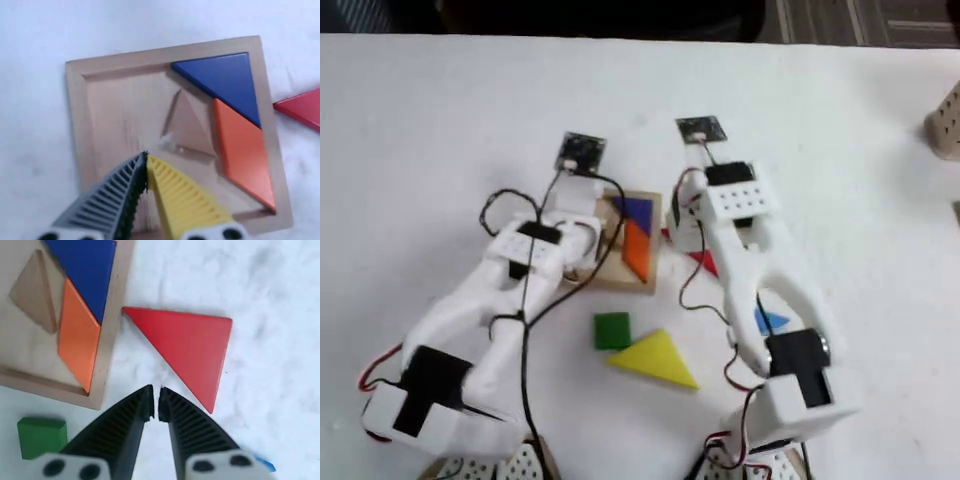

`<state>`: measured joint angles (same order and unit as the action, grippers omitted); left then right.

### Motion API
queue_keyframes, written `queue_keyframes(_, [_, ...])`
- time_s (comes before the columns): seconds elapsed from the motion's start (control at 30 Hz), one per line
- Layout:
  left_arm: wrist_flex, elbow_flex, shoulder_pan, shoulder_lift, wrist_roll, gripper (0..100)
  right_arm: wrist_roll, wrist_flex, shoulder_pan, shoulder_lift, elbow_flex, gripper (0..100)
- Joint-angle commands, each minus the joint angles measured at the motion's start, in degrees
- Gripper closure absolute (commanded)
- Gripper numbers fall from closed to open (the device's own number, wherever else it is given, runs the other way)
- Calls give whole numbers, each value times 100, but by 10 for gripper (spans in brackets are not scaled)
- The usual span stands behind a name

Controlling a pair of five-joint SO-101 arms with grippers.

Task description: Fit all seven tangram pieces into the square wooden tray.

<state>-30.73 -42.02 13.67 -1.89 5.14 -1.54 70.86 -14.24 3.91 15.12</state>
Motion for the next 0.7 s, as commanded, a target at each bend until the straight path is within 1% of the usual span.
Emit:
queue_keyframes(0.0, [378,18,268,-251,0,978,-35,-198,233,-444,44,981])
queue_keyframes(0.1, [431,185,426,154,0,978,-53,-189,426,-444,53,981])
queue_keyframes(0.27, [167,791,435,725,0,978,-79,-189,629,-444,53,981])
queue_keyframes(0.5, [97,905,470,787,0,978,-79,-198,637,-444,53,981])
queue_keyframes(0.67, [123,905,822,796,0,978,-79,-198,655,-444,44,981])
